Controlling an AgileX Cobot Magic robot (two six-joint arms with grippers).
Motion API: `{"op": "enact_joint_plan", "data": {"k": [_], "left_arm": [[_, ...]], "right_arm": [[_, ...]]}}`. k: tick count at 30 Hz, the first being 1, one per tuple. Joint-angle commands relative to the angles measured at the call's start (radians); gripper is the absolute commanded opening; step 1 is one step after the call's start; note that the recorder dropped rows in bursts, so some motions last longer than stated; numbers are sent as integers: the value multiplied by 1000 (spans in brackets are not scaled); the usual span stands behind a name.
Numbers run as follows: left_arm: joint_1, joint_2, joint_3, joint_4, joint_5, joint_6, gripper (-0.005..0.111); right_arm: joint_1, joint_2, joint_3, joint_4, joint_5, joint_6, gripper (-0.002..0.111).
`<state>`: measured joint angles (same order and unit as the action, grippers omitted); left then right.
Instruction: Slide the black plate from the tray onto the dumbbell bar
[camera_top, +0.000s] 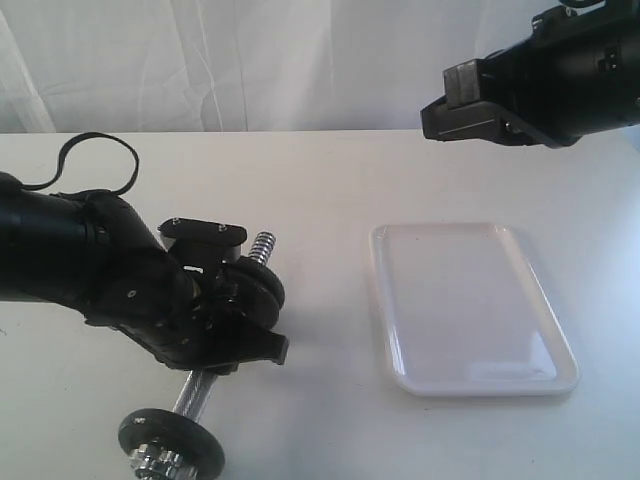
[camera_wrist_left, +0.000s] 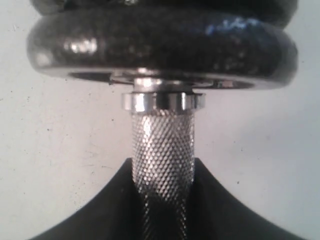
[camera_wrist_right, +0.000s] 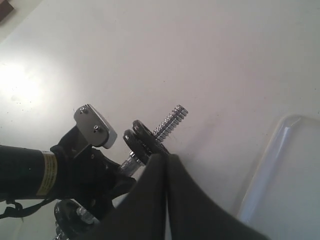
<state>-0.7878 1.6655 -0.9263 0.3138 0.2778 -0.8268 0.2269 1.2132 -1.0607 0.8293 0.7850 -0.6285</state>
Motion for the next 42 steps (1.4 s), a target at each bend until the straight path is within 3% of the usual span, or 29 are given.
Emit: {"op": "enact_joint_plan", "data": {"k": [1,19,27,37,42], "left_arm": [[-2,-72,-41,31,-145,-26,0],[-2,-61,-46,31,-366,-192,0],[-2,11,-134,31,-375,-220,0],[7,146,-332,31,-375,-239,0],[13,191,-361,23,-374,-262,0]], "right_arm": [[-6,-6,4,4,-5,5,0],[-6,-6,4,-44,-7,35,0],[-6,-6,4,-46,-7,35,0],[-6,-6,4,-48,-7,35,0],[-6,-6,4,-48,-7,35,0]]}}
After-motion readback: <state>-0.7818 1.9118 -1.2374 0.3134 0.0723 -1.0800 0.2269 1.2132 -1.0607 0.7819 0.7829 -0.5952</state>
